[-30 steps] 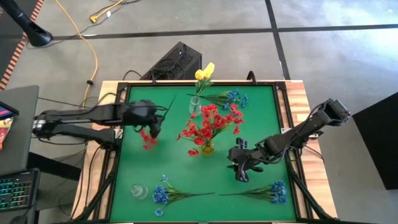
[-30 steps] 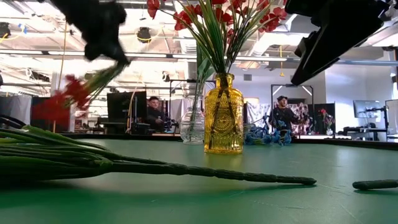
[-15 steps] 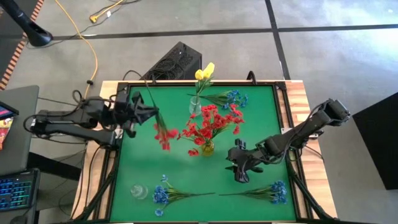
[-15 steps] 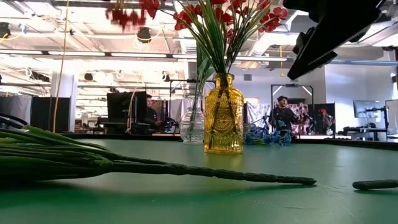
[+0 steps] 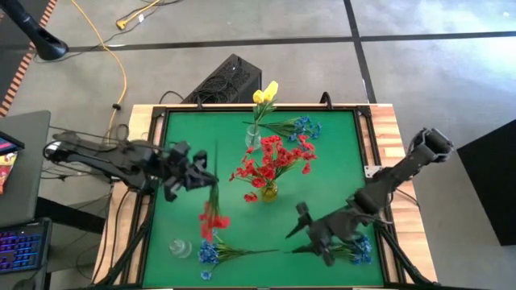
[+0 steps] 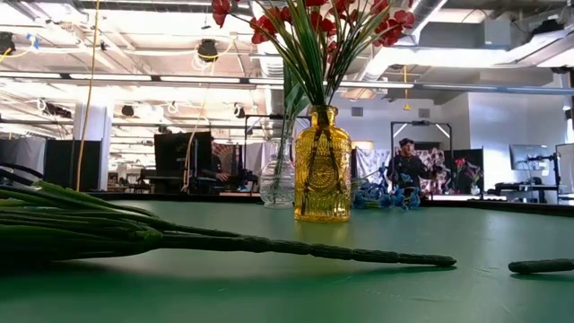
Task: Sort flowers into vase by color
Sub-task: Put the red flowers into the yellow vase
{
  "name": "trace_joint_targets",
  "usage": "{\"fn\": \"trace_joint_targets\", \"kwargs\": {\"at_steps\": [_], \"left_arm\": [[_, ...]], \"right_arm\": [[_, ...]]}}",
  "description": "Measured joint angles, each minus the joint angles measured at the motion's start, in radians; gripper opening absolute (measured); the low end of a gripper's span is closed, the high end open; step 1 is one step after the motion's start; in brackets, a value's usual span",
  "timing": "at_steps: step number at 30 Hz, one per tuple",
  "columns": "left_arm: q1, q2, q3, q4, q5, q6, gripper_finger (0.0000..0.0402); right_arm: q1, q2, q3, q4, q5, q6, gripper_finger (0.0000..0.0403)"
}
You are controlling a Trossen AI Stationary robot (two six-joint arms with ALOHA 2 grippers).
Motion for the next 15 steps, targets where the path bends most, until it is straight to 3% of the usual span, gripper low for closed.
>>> {"fn": "trace_joint_targets", "kwargs": {"at_steps": [8,11,15], "left_arm": [[-0.117,0.172,0.0,0.196,-0.005,-0.056,0.0007],[-0.143,0.222,0.0,0.239,-0.04,-0.072,0.0007],[-0.158,0.293,0.0,0.281,-0.084,-0.098,0.0007]], "right_arm": [[0.129,0.0,0.123,0.031,0.238,-0.882,0.0204],[0.135,0.0,0.141,0.12,0.322,-1.105,0.0197],[0.105,0.0,0.151,0.171,0.387,-1.285,0.0193]]}}
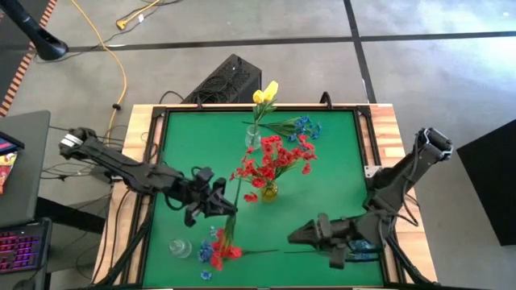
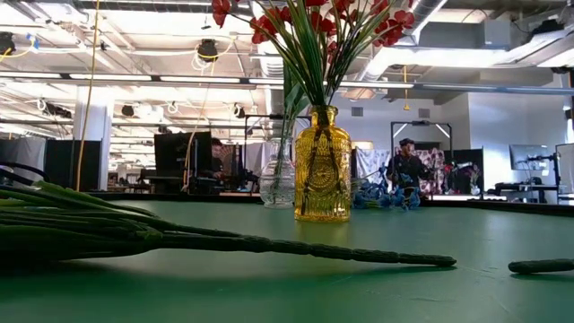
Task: Sort flowers into vase by color
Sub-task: Put the red flowers into the yellow vase
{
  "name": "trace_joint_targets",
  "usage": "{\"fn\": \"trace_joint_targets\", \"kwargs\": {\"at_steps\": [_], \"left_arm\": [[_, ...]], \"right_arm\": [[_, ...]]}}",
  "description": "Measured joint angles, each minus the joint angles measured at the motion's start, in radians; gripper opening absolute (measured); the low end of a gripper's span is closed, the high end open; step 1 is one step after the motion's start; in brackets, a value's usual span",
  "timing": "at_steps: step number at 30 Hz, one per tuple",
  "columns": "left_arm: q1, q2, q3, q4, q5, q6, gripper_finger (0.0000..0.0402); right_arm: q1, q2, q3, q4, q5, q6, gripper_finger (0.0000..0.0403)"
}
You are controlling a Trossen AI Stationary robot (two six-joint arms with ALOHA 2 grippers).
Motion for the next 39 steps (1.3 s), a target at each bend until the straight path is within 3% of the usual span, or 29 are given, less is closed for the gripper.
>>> {"fn": "trace_joint_targets", "kwargs": {"at_steps": [10,18,29,39], "left_arm": [[-0.001,0.153,0.0,0.124,-0.071,-0.109,0.0007],[0.009,0.2,0.0,0.166,-0.081,-0.166,0.0007],[0.012,0.2,0.0,0.155,-0.076,-0.175,0.0007],[0.038,0.2,0.0,0.151,-0.055,-0.192,0.0007]], "right_arm": [[-0.144,0.057,0.003,0.048,0.044,-0.22,0.0192],[-0.185,0.172,0.003,0.253,0.118,-0.426,0.0192],[-0.247,0.198,0.017,0.279,0.113,-0.458,0.019],[-0.269,0.197,0.018,0.248,0.11,-0.458,0.0147]]}}
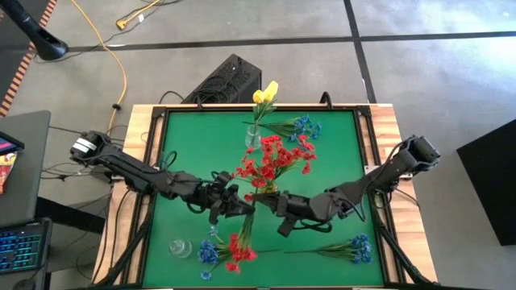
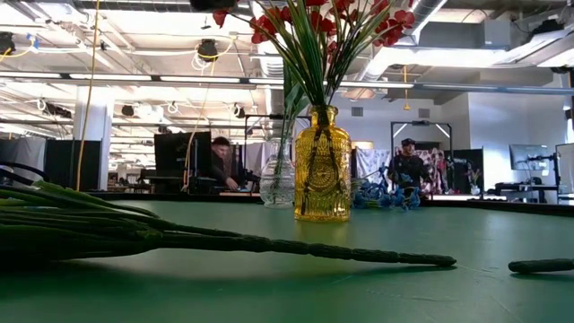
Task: Sort flowers into vase by color
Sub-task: Put the red flowers into the yellow vase
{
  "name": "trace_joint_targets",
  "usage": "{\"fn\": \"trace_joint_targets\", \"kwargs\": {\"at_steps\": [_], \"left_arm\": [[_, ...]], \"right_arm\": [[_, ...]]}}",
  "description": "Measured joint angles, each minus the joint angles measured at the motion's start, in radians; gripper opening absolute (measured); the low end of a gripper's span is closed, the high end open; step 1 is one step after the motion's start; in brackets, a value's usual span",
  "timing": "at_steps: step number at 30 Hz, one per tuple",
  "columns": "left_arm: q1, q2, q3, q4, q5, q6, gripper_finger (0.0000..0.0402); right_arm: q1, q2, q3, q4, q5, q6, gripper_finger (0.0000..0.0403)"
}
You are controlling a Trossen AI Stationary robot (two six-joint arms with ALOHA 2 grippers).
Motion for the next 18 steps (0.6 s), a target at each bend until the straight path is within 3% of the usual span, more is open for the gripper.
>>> {"fn": "trace_joint_targets", "kwargs": {"at_steps": [18], "left_arm": [[0.021,0.0,0.0,0.007,0.026,0.011,0.0016]], "right_arm": [[-0.001,-0.001,0.0,-0.059,-0.011,0.008,0.0057]]}}
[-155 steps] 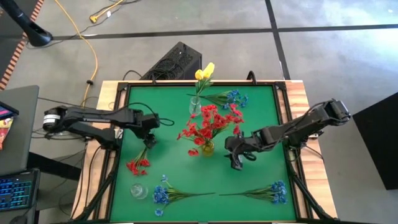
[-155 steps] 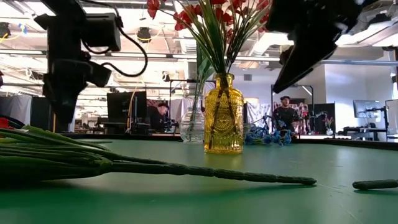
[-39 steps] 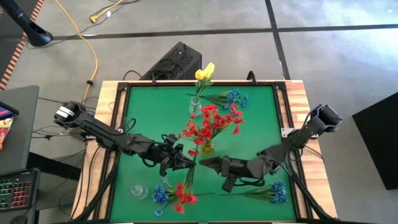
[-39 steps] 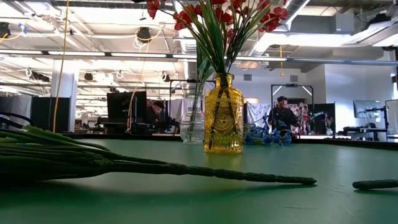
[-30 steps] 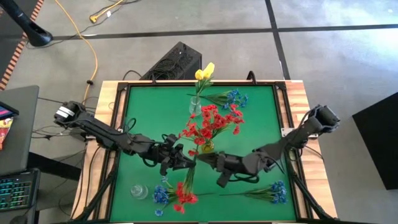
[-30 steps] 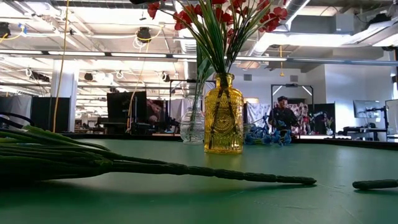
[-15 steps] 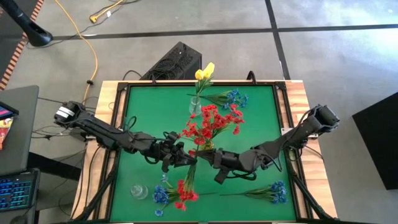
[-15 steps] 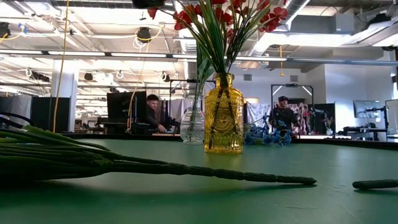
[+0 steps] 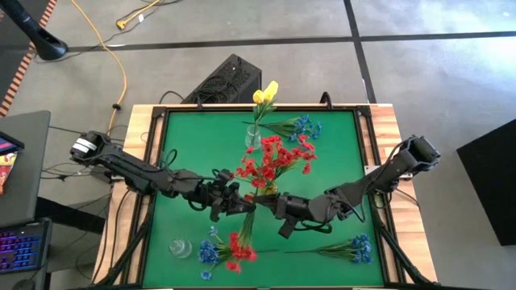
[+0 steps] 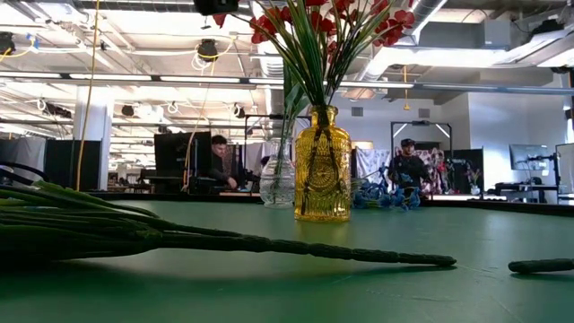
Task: Sort flowers into vase by color
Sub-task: Put the red flowers into the yellow vase
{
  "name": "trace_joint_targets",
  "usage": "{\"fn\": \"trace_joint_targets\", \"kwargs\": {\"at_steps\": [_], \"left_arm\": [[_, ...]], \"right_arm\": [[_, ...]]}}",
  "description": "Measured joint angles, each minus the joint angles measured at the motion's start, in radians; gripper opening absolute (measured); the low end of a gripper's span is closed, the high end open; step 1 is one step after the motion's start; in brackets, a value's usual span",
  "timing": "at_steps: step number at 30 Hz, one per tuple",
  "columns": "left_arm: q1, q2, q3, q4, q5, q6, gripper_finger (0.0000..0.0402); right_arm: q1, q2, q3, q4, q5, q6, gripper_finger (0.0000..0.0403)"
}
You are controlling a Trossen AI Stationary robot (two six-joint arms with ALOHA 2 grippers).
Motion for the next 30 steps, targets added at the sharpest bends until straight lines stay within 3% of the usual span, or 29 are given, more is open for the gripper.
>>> {"fn": "trace_joint_targets", "kwargs": {"at_steps": [6,16,20,24,27,30], "left_arm": [[0.0,0.0,0.0,0.032,0.025,0.071,0.0073],[0.033,-0.092,0.0,0.12,0.201,0.199,0.0174],[0.047,-0.172,0.0,0.042,0.212,0.283,0.0182],[0.061,-0.27,0.0,-0.092,0.181,0.41,0.0182],[0.063,-0.347,0.0,-0.239,0.112,0.534,0.0183],[0.061,-0.419,0.0,-0.409,0.054,0.722,0.0183]], "right_arm": [[0.016,0.0,0.0,0.006,-0.004,0.1,0.002],[0.13,-0.024,0.0,0.228,-0.004,0.174,0.0018],[0.182,-0.113,0.0,0.184,-0.017,0.433,0.0018],[0.222,-0.241,-0.02,-0.012,-0.02,0.752,0.0018],[0.235,-0.349,-0.102,-0.115,-0.11,0.955,0.0018],[0.239,-0.435,-0.255,-0.024,-0.171,1.076,0.0018]]}}
